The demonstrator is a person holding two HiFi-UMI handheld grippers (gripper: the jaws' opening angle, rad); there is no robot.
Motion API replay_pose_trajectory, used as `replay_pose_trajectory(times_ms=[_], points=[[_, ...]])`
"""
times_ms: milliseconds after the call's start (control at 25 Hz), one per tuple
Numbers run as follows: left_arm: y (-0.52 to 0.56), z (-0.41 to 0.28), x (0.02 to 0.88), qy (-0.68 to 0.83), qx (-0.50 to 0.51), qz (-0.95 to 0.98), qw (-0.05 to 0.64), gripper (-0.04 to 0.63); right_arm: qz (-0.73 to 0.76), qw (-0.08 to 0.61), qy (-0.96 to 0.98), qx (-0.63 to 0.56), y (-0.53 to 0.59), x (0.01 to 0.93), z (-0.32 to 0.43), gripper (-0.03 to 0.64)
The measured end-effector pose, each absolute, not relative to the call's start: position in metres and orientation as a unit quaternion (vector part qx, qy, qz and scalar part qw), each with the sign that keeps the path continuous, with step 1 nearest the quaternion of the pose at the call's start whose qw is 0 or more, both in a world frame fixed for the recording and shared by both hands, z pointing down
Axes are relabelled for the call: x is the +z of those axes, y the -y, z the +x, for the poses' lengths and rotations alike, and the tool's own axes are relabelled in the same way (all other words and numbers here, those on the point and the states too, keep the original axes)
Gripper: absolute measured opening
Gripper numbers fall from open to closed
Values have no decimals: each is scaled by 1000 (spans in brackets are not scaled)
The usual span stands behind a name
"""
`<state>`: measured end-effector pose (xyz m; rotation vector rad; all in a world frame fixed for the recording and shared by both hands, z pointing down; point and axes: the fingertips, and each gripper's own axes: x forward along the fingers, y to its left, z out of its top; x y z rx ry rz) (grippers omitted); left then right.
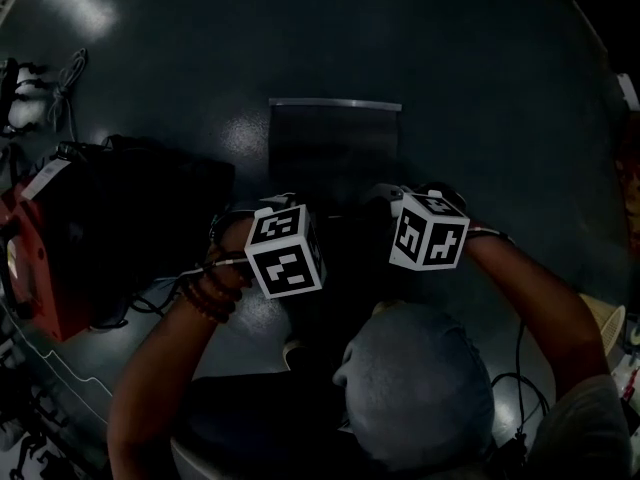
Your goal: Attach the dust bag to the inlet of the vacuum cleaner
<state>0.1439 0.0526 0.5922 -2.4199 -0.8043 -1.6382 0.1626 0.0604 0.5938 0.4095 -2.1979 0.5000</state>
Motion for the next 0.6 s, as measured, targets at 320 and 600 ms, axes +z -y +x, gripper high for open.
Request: replay_pose_trajectory(times_ms=[320, 600], points=[[-42, 135, 505, 188, -540, -817, 73, 28, 142, 412, 890, 135, -48, 506, 156, 32], [-41, 119, 450, 136, -512, -847, 46, 28, 103, 425, 894, 92, -44, 452, 140, 32]])
